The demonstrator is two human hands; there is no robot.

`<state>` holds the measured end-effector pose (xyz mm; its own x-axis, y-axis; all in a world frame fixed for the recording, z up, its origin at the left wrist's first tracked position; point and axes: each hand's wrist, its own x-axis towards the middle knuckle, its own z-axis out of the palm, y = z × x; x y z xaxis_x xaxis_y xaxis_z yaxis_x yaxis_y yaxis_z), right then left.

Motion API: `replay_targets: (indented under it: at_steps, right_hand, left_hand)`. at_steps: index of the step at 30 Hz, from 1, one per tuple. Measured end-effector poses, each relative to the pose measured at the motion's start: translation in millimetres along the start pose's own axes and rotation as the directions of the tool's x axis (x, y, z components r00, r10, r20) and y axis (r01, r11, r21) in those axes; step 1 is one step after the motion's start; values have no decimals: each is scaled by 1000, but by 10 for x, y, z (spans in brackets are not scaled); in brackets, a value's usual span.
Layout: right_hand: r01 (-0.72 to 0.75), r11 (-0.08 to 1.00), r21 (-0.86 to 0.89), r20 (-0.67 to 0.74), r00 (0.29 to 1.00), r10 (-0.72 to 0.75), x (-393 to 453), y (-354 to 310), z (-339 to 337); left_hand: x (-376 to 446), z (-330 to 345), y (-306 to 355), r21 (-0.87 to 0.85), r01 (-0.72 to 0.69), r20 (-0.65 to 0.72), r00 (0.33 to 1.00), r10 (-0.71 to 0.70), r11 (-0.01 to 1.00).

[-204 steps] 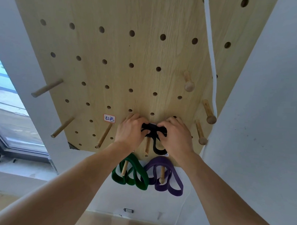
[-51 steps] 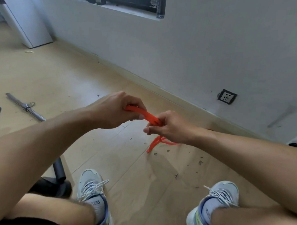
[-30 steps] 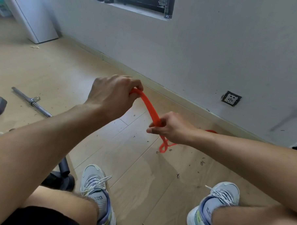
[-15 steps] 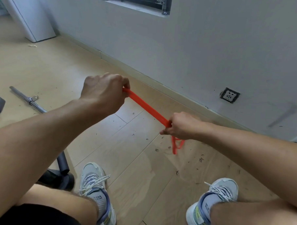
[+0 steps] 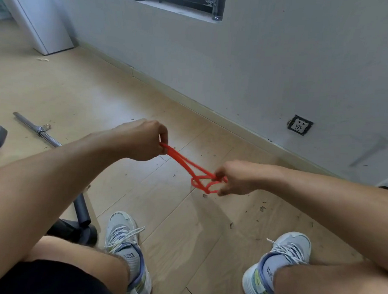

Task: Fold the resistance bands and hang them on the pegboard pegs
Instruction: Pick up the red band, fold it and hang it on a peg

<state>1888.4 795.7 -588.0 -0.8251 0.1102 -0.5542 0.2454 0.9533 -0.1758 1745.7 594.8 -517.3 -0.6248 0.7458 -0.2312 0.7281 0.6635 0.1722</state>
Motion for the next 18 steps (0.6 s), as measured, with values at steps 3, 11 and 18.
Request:
replay_targets:
  at_steps: [3, 11, 18]
  right_hand:
    - [-12, 997, -80, 28, 1000, 14, 24, 9, 114]
    - [239, 899, 367, -278, 950, -139, 79, -104, 82]
    - [346, 824, 449, -366, 912, -184, 114, -143, 71]
  left_hand:
    - [-38, 38, 150, -60, -128, 80, 988, 132, 990]
    - [-43, 25, 299, -42, -215, 20, 976, 216, 976]
    - [-80, 13, 280, 2, -221, -32, 975, 221, 975]
